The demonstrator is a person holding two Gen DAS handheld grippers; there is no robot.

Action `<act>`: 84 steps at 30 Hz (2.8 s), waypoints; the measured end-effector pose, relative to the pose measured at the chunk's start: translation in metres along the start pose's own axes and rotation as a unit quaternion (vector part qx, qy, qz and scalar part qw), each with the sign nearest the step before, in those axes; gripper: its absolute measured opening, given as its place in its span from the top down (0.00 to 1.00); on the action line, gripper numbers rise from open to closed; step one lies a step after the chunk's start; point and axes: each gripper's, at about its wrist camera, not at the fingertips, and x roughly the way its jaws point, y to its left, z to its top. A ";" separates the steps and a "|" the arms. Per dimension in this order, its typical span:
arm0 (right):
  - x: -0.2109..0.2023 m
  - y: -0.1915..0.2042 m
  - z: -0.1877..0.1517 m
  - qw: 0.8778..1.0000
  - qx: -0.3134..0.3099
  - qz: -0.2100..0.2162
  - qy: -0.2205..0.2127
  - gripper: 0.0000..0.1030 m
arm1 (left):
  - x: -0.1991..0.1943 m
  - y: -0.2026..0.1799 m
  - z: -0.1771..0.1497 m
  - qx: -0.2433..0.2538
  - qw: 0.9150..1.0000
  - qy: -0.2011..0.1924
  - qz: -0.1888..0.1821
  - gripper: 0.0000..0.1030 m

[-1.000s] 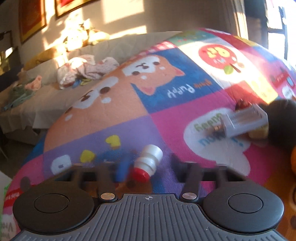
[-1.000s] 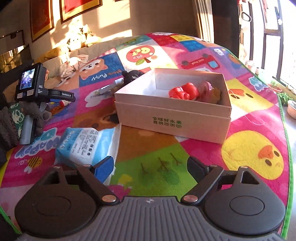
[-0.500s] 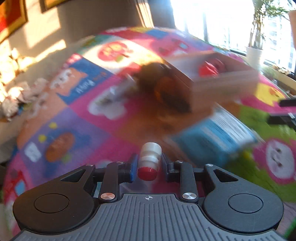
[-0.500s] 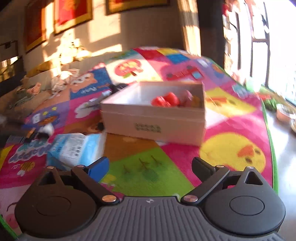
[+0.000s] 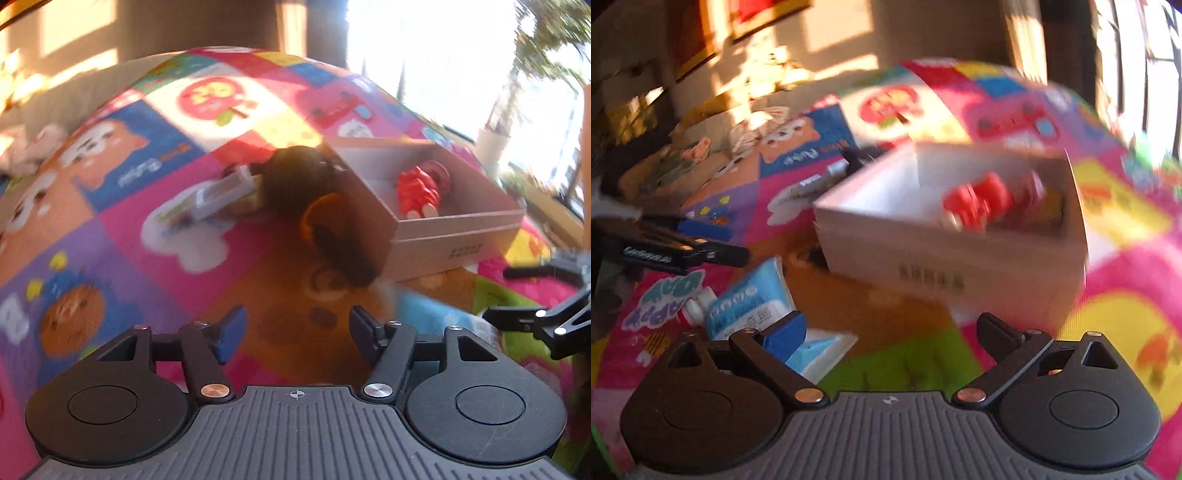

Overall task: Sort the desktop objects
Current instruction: 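Grasp the white-and-red bottle with the left gripper while the right holds the snack packet, then lower the snack packet into the white box and open the right gripper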

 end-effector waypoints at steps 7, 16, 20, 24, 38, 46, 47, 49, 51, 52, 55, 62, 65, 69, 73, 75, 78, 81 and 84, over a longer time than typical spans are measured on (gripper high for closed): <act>-0.031 -0.004 -0.021 0.996 0.053 -0.005 -0.064 0.04 | -0.053 -0.003 -0.044 -0.031 0.999 -0.011 0.022 0.13; -0.003 0.087 0.016 0.991 -0.120 0.058 -0.020 0.13 | -0.074 -0.017 -0.062 0.014 0.999 0.011 0.035 0.12; 0.012 0.091 0.012 0.991 -0.119 0.049 0.034 0.50 | -0.063 -0.025 -0.068 0.005 0.999 0.024 0.025 0.35; -0.014 0.070 0.009 0.995 -0.092 0.036 0.025 0.50 | -0.047 -0.029 -0.066 0.011 0.999 0.035 0.028 0.45; -0.035 0.043 -0.009 0.996 -0.066 -0.002 0.056 0.41 | -0.034 -0.025 -0.051 0.012 0.994 0.031 -0.103 0.62; -0.039 0.042 -0.027 0.996 -0.074 -0.013 0.045 0.35 | -0.043 -0.043 -0.052 0.072 0.997 -0.005 -0.033 0.37; -0.040 0.043 -0.029 0.996 -0.074 -0.013 0.041 0.35 | -0.039 -0.043 -0.052 0.068 0.997 0.000 -0.033 0.37; -0.042 0.044 -0.030 0.997 -0.072 -0.013 0.032 0.35 | -0.033 -0.047 -0.053 0.073 0.997 0.006 -0.037 0.37; -0.041 0.046 -0.030 0.997 -0.069 -0.011 0.024 0.35 | -0.026 -0.053 -0.055 0.090 0.996 0.005 -0.027 0.37; -0.041 0.046 -0.030 0.997 -0.069 -0.011 0.020 0.35 | -0.023 -0.055 -0.056 0.094 0.995 0.005 -0.018 0.38; -0.038 0.047 -0.027 0.998 -0.063 -0.012 0.009 0.37 | -0.013 -0.053 -0.055 0.084 0.996 0.008 -0.008 0.46; -0.053 0.035 -0.012 0.998 -0.048 0.011 0.037 0.51 | -0.044 -0.072 -0.043 0.102 0.994 -0.020 -0.034 0.54; -0.091 0.022 0.009 0.999 -0.026 0.023 -0.002 0.51 | -0.072 -0.081 -0.011 0.113 0.989 -0.088 -0.039 0.54; -0.149 0.015 0.053 0.993 -0.009 0.018 -0.112 0.51 | -0.097 -0.101 0.040 0.141 0.971 -0.192 -0.032 0.54; -0.179 0.015 0.086 0.981 -0.019 -0.019 -0.192 0.51 | -0.087 -0.116 0.078 0.137 0.964 -0.223 -0.041 0.54; -0.177 0.012 0.099 0.979 -0.023 -0.031 -0.199 0.51 | -0.069 -0.121 0.089 0.131 0.966 -0.219 -0.043 0.54; -0.157 0.002 0.116 0.981 -0.019 -0.049 -0.186 0.51 | -0.032 -0.122 0.099 0.114 0.973 -0.194 -0.050 0.54; -0.121 -0.013 0.128 0.986 -0.003 -0.064 -0.157 0.51 | 0.003 -0.119 0.103 0.100 0.977 -0.179 -0.054 0.54; -0.079 -0.030 0.136 0.988 0.028 -0.079 -0.127 0.50 | 0.033 -0.109 0.105 0.085 0.982 -0.163 -0.047 0.51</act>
